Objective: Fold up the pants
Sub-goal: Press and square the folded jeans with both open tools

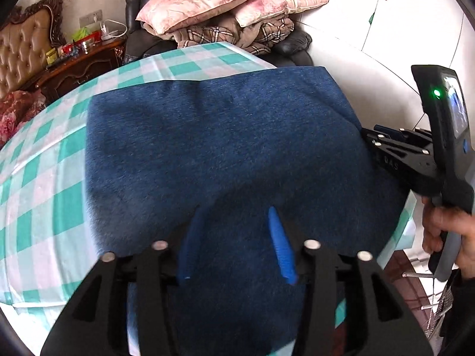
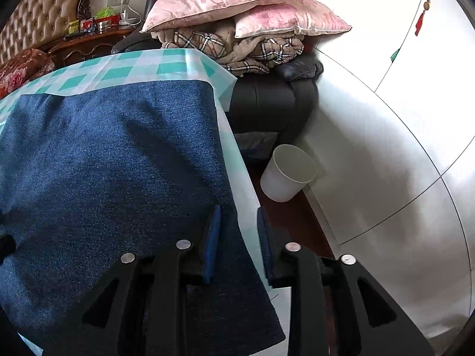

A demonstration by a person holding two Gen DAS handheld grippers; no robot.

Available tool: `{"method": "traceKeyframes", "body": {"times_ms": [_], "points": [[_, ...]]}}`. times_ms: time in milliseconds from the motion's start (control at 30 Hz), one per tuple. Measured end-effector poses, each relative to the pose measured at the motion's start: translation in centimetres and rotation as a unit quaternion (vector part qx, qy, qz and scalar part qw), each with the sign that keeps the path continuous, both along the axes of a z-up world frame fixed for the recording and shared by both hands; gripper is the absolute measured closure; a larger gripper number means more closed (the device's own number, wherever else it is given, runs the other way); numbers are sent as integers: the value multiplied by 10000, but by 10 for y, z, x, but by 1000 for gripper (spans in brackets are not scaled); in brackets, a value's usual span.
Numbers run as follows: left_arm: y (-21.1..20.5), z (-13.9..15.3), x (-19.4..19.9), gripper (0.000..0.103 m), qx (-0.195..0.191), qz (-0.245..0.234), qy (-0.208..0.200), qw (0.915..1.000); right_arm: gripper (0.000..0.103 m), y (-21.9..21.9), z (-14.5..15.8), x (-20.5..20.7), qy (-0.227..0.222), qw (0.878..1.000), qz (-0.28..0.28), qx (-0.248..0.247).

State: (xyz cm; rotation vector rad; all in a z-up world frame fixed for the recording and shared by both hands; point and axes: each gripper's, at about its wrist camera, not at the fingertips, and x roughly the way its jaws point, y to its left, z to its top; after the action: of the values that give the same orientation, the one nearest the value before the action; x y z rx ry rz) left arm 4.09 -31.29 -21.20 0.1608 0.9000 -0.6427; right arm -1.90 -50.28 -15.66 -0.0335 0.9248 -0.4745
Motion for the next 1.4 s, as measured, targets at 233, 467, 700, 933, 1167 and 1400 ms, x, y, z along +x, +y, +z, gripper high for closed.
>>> {"method": "traceKeyframes", "body": {"times_ms": [233, 467, 700, 933, 1167, 1400], "points": [[22, -4, -27, 30, 15, -49, -51, 10000, 73, 2, 0, 0, 8, 10000, -23, -56], [27, 3, -46, 16, -28, -117, -126, 9998, 62, 4, 13, -9, -101, 9996, -223, -126], [35, 28, -50, 3, -26, 320, -852, 9959, 45, 45, 33, -30, -436, 9984, 364, 9], [25, 51, -36, 2, 425, 801, -1624, 9825, 43, 50, 10, -32, -30, 9998, 194, 97], [46, 21, -22, 2, 95, 741, -340, 9966, 42, 54, 8, -36, 1, 9999, 135, 69], [69, 0, -23, 2, 319, 1063, 72, 9938, 38, 51, 18, -51, 39, 10000, -65, -14]]}}
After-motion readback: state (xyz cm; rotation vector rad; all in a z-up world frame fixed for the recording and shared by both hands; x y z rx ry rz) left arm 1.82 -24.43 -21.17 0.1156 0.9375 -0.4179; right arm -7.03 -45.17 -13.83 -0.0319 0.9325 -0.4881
